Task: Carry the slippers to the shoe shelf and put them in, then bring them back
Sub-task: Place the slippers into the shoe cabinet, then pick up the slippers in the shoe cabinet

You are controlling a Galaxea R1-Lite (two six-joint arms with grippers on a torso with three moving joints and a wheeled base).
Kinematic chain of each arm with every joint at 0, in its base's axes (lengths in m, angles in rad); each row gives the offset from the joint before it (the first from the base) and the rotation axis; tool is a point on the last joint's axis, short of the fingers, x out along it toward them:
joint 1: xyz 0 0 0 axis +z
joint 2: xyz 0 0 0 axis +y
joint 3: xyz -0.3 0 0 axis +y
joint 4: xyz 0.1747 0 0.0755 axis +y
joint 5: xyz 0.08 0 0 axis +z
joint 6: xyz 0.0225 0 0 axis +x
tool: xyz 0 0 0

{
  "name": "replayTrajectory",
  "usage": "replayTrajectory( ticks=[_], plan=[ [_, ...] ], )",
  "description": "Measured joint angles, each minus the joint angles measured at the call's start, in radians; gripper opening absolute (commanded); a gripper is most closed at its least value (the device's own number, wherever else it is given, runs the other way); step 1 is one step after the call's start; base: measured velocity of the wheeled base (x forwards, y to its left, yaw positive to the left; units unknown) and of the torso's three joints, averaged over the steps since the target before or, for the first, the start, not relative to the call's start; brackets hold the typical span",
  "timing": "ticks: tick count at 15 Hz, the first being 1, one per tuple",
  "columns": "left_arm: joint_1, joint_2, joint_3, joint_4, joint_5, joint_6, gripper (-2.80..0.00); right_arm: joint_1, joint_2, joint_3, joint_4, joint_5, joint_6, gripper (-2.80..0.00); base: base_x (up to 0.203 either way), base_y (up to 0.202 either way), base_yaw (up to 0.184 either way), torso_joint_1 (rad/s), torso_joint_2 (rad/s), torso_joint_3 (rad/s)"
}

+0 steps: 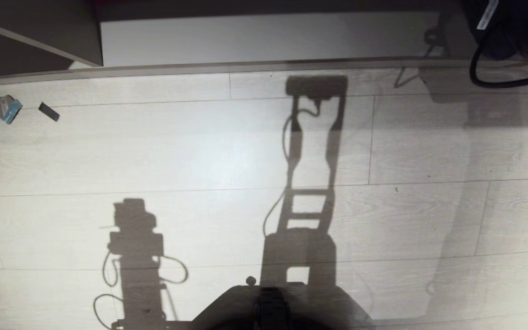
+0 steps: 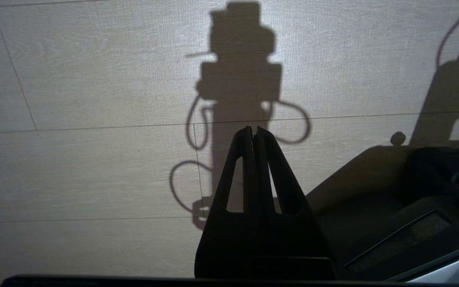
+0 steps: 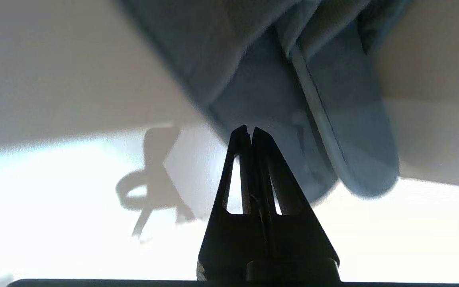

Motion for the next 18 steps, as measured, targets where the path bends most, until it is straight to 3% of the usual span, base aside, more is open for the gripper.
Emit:
replayTrajectory(
  ticks=[6, 18],
  plan=[
    [0.000, 0.000, 0.000, 0.000, 0.000, 0.001, -2.80, -0.002, -0.237, 0.336, 0.000, 0.153, 0.001, -2.80, 0.000, 0.000, 0.000, 0.000, 0.00, 0.000],
    [0.000, 0.000, 0.000, 0.000, 0.000, 0.000, -2.80, -0.001, -0.899, 0.904, 0.012, 0.319, 0.012, -2.80, 0.000, 0.000, 0.000, 0.000, 0.00, 0.000]
  ],
)
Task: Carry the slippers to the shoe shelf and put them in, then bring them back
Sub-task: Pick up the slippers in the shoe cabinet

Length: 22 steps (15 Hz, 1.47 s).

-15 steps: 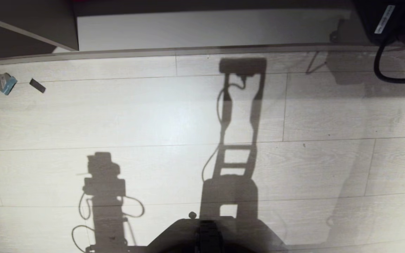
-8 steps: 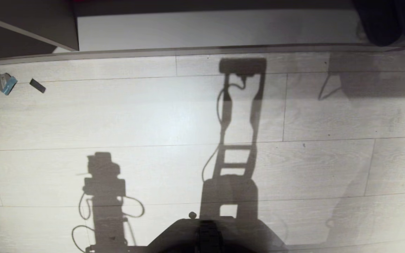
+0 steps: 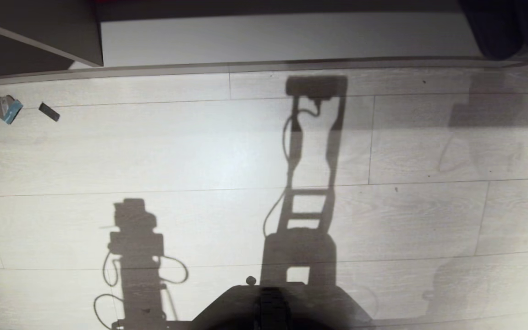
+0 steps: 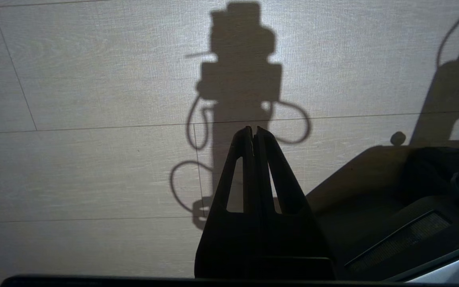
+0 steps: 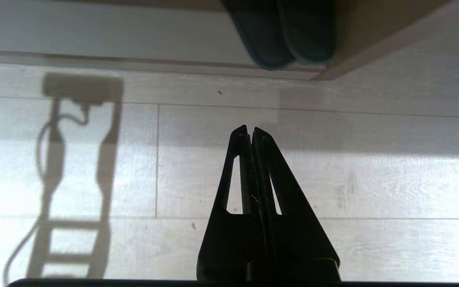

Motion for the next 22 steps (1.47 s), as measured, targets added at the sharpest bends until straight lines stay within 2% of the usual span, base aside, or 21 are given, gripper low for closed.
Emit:
replayTrajectory(
  ticks=[4, 9, 11, 15, 18, 20, 22],
  plan=[
    [0.000, 0.000, 0.000, 0.000, 0.000, 0.000, -2.80, -0.028, -0.227, 0.157, 0.062, 0.048, 0.001, -2.80, 0.000, 0.000, 0.000, 0.000, 0.00, 0.000],
    [0.000, 0.000, 0.000, 0.000, 0.000, 0.001, -2.80, -0.167, -0.410, 0.276, 0.118, 0.063, 0.089, -2.80, 0.000, 0.000, 0.000, 0.000, 0.00, 0.000],
    [0.000, 0.000, 0.000, 0.000, 0.000, 0.001, -2.80, -0.202, -0.487, 0.321, 0.184, 0.121, 0.087, -2.80, 0.000, 0.000, 0.000, 0.000, 0.00, 0.000],
    [0.000, 0.000, 0.000, 0.000, 0.000, 0.000, -2.80, -0.222, -0.639, 0.445, 0.383, 0.175, 0.086, -2.80, 0.000, 0.000, 0.000, 0.000, 0.00, 0.000],
    [0.000, 0.000, 0.000, 0.000, 0.000, 0.001, -2.80, -0.226, -0.686, 0.558, 0.443, 0.229, 0.084, -2.80, 0.000, 0.000, 0.000, 0.000, 0.00, 0.000],
    [0.000, 0.000, 0.000, 0.000, 0.000, 0.001, -2.80, -0.226, -0.698, 0.575, 0.501, 0.281, 0.064, -2.80, 0.000, 0.000, 0.000, 0.000, 0.00, 0.000],
    [0.000, 0.000, 0.000, 0.000, 0.000, 0.001, -2.80, -0.226, -0.702, 0.579, 0.508, 0.288, 0.049, -2.80, 0.000, 0.000, 0.000, 0.000, 0.00, 0.000]
  ],
)
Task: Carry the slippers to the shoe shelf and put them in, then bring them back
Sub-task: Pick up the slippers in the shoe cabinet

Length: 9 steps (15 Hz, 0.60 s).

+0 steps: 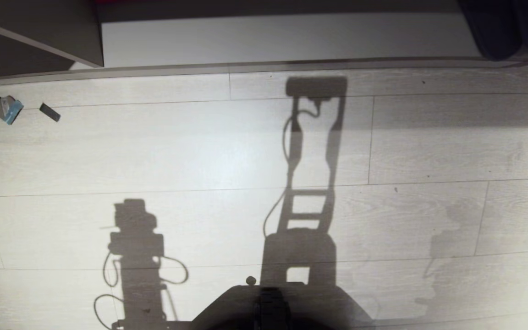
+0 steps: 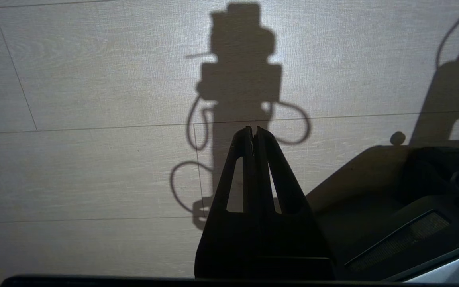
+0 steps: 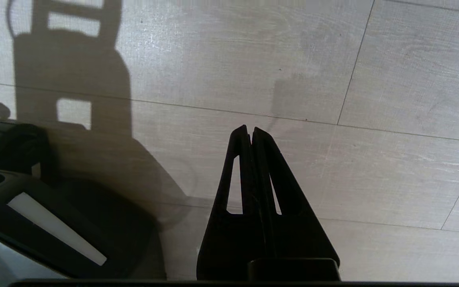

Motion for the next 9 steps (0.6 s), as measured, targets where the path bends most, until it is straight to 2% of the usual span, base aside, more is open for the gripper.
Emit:
replayTrajectory(
  ticks=[9],
  plan=[
    [0.000, 0.000, 0.000, 0.000, 0.000, -0.003, -2.80, 0.000, -0.003, 0.002, -0.001, 0.001, 0.003, -2.80, 0.000, 0.000, 0.000, 0.000, 0.00, 0.000]
  ],
)
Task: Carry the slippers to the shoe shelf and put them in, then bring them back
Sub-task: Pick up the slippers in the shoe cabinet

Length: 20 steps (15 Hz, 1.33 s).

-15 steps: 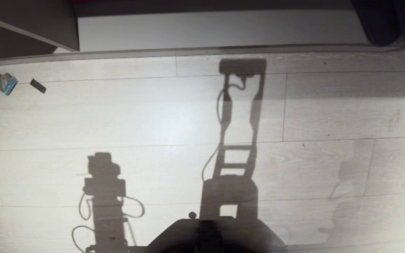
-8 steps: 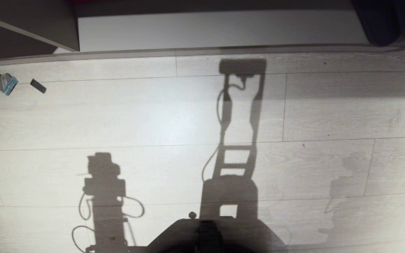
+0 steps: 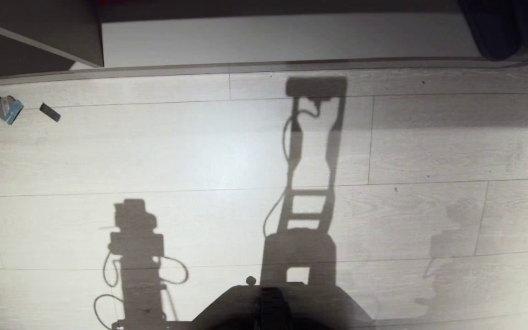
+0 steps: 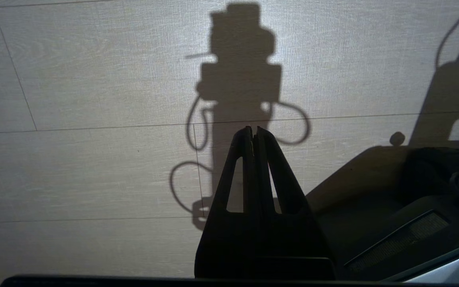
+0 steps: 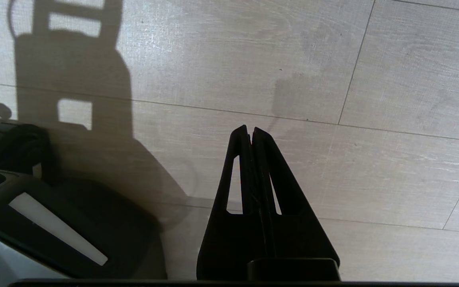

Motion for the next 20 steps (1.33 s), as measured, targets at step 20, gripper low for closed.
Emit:
replayTrajectory(
  ticks=[20],
  plan=[
    [0.000, 0.000, 0.000, 0.000, 0.000, -0.008, -2.80, 0.000, 0.001, 0.000, 0.000, 0.000, 0.001, -2.80, 0.000, 0.000, 0.000, 0.001, 0.00, 0.114]
  ],
)
